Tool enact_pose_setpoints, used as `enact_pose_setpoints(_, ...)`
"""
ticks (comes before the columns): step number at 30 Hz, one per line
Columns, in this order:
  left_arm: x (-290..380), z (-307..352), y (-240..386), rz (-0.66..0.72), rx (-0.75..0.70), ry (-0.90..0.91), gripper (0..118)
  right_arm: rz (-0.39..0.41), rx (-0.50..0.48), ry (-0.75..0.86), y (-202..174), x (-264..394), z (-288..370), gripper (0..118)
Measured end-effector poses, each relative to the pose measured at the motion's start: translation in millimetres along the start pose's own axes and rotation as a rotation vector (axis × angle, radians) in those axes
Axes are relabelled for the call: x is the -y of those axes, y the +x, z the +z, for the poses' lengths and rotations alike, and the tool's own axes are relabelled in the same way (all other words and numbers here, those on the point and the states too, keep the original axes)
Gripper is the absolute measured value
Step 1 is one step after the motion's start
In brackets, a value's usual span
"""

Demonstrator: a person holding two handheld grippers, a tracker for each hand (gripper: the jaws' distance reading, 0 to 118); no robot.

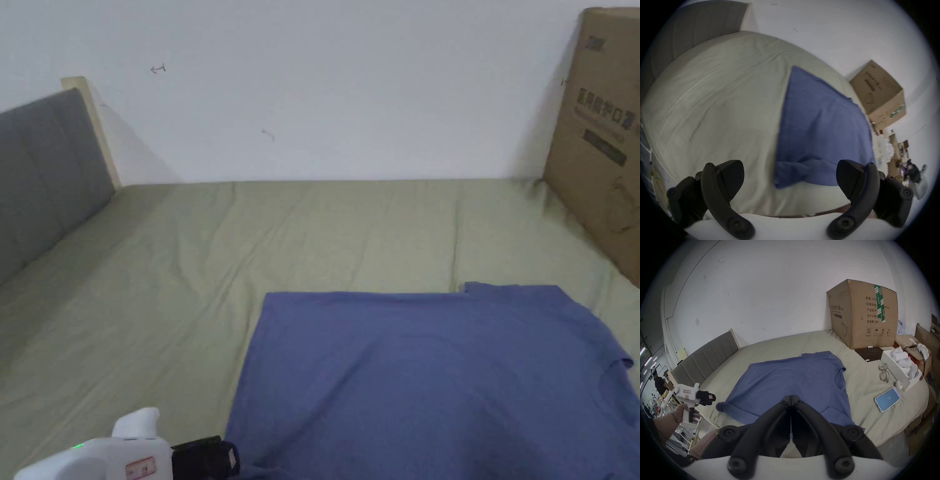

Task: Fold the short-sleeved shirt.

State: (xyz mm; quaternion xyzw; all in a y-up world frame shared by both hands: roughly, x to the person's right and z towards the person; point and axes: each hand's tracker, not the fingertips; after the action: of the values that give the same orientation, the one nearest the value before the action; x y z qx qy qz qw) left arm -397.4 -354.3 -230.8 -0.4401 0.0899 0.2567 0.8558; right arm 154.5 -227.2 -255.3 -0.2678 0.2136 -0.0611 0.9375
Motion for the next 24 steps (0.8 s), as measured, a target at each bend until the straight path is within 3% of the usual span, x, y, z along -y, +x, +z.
enact_pose_setpoints(2,1.3,-20.0,3.9,-0.083,-0.114,-0.054,106,0.012,0.007,-0.004,0.6,-5.0,1.5,0)
enact_pose_setpoints(3,3.3,-28.3,7.5,-0.126,-0.132,-0.078,82,0.017,0.011,-0.006,0.7,-6.3,1.3,0)
enact_pose_setpoints(5,10.1,-45.2,19.5,-0.231,-0.133,-0.142,80,0.023,0.024,-0.012,1.3,-7.4,0.1,0)
enact_pose_setpoints(6,15.2,-50.2,29.3,-0.313,-0.236,-0.144,80,0.023,0.031,-0.016,1.7,-7.9,-1.2,0)
enact_pose_setpoints(8,17.6,-45.0,41.9,-0.379,-0.24,-0.097,78,0.009,0.042,-0.026,2.6,-7.7,-3.7,0)
enact_pose_setpoints(10,18.1,-36.4,49.6,-0.363,-0.223,-0.091,56,-0.008,0.041,-0.033,4.2,-5.8,-5.3,0)
enact_pose_setpoints(12,21.6,-23.2,59.6,-0.336,-0.168,-0.039,6,-0.016,0.044,-0.042,5.8,-3.4,-7.3,0)
enact_pose_setpoints(16,21.5,6.2,63.3,-0.296,-0.101,0.053,6,-0.119,0.029,-0.112,29.2,5.7,-17.7,0)
enact_pose_setpoints(18,17.0,17.6,63.3,-0.288,-0.092,0.089,6,-0.138,0.082,-0.155,56.9,12.6,-30.6,0)
enact_pose_setpoints(19,15.0,24.0,63.5,-0.279,-0.071,0.1,6,-0.149,0.119,-0.196,68.9,14.0,-38.5,12)
enact_pose_setpoints(20,12.5,30.3,65.2,-0.276,-0.05,0.104,6,-0.179,0.149,-0.282,82.8,14.4,-49.5,46)
enact_pose_setpoints(21,10.6,34.7,67.3,-0.273,-0.044,0.11,6,-0.212,0.167,-0.372,94.3,15.6,-60.6,101)
enact_pose_setpoints(22,9.1,38.1,69.1,-0.273,-0.04,0.112,6,-0.249,0.182,-0.471,108.1,22.0,-74.3,116)
enact_pose_setpoints(24,6.5,40.8,73.1,-0.285,-0.027,0.118,6,-0.299,0.19,-0.516,125.6,34.3,-87.3,115)
